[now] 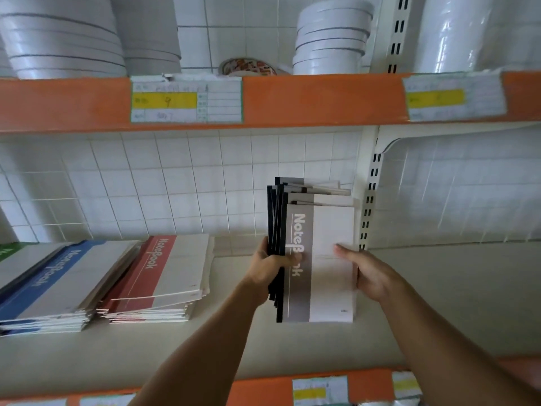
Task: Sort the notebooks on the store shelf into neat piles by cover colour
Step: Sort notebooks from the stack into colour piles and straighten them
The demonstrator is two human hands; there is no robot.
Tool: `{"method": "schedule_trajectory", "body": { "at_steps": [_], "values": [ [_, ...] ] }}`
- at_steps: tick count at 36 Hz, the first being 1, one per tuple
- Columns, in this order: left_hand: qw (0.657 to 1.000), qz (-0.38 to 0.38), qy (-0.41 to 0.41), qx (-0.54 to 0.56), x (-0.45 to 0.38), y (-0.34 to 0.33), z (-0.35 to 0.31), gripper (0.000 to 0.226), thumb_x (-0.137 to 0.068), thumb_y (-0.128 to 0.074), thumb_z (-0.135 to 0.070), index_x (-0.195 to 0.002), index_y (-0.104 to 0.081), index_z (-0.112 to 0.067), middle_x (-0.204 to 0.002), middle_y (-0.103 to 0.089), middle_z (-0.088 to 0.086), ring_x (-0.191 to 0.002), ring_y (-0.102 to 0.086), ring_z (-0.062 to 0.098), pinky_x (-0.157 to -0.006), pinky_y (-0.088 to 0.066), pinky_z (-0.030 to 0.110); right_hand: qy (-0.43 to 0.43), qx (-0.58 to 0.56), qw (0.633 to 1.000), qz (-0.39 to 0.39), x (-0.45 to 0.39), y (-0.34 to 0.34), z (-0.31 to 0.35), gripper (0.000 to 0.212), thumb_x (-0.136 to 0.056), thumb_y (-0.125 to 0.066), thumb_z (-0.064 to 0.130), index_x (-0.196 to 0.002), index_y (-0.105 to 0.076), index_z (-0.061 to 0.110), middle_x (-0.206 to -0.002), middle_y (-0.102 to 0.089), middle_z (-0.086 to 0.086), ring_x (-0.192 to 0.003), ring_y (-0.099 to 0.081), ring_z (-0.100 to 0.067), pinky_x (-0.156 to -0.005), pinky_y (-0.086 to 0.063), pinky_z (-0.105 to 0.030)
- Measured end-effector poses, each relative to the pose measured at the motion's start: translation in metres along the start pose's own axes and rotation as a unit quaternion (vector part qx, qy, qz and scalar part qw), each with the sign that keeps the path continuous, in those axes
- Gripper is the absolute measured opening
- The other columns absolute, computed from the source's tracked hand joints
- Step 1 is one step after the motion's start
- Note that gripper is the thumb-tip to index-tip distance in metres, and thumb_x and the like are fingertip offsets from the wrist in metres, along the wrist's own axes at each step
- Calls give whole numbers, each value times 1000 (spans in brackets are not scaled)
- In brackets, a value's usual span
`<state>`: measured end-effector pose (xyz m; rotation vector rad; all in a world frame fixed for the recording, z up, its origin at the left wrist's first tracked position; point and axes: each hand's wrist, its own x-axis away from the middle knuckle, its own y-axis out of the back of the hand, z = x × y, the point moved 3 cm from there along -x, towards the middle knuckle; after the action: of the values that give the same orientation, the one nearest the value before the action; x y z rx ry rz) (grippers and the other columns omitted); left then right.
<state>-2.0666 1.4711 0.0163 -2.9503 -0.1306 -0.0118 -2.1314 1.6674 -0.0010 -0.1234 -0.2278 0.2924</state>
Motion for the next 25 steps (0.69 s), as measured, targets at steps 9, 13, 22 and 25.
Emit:
{"method": "schedule_trajectory", "body": {
  "at_steps": [9, 13, 22, 25],
  "values": [
    [998, 48, -32, -6, -4, -1, 1, 52, -79, -61, 16, -120, -52, -14, -87, -70, 8, -79, -68, 20, -67, -56, 33, 77, 38, 995, 45, 3, 8, 17, 71, -67, -77, 29, -128, -53, 2, -113, -69, -11, -107, -63, -26, -86, -47, -33],
    [998, 43, -33, -8, -5, -3, -3, 55, -78, -67, 11, -124, -52, -15, -101, -70, 9, -91, -68, 22, -81, -56, 35, 61, 14, 996, 70, 5, 9, 17, 71, -77, -47, 66, -132, -52, 21, -125, -65, -1, -117, -59, -20, -102, -39, -39],
    [996, 13, -89, -11, -6, -20, -15, 69, -70, -79, -11, -127, -42, -19, -107, -68, 3, -91, -68, 15, -73, -54, 29, 44, -25, 998, -30, 2, -16, 29, 94, -73, -17, 89, -134, -53, 28, -133, -58, -8, -123, -54, -24, -103, -41, -46],
    [996, 8, -86, -8, -9, -18, -12, 78, -62, -82, 1, -128, -43, -13, -104, -66, 9, -91, -66, 23, -73, -53, 35, 97, 47, 983, -146, 6, -18, 48, 80, -88, -16, 75, -148, -32, 26, -155, -28, -3, -143, -26, -23, -118, -16, -43]
  ]
}}
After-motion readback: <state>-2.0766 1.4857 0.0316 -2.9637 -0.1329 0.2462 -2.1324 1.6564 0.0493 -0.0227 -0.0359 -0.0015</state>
